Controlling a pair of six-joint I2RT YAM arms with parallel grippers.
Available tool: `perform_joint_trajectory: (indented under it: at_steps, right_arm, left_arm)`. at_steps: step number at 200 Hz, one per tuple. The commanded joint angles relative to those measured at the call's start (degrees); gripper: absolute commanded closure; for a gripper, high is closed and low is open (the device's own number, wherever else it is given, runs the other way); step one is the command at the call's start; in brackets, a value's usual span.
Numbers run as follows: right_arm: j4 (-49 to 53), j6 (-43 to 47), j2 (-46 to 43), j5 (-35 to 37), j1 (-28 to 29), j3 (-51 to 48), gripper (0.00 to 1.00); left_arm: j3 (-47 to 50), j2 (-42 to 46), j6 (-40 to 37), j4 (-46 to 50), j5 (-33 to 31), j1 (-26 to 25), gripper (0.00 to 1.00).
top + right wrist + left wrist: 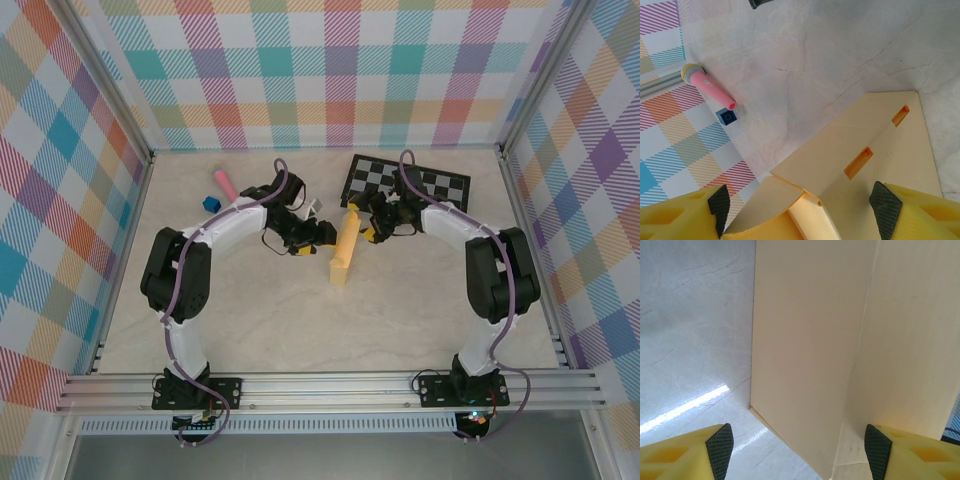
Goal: Fold the paper box
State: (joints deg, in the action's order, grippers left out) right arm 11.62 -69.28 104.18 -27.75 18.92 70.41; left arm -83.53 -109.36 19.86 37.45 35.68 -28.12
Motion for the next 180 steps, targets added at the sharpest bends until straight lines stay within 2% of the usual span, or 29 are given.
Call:
perform_joint_trajectory:
  at_steps: [1,81,139,180]
  right_arm:
    - [0.42,2.05,0.79,-1.11,0.42,0.42,0.25]
    - [2.43,4.18,1.32,0.73,0.51,0.34,0.35]
    - [1.90,4.85,2.91,1.57,0.51,-0.34,0.45]
    - [1.55,5.90,3.00,2.36,0.55,-0.76,0.47]
  left_arm:
    - [-2.17,-1.29,-1.02,1.59,-0.10,-0.80,0.28]
    - [-3.71,-1.51,-1.97,2.18,0.04,-0.86,0.27]
    - [-1.80,2.48,-10.51,-0.77,2.07,-1.32,0.25]
    - [2.56,4.86,-14.15,-4.81,5.62,-1.65,0.23]
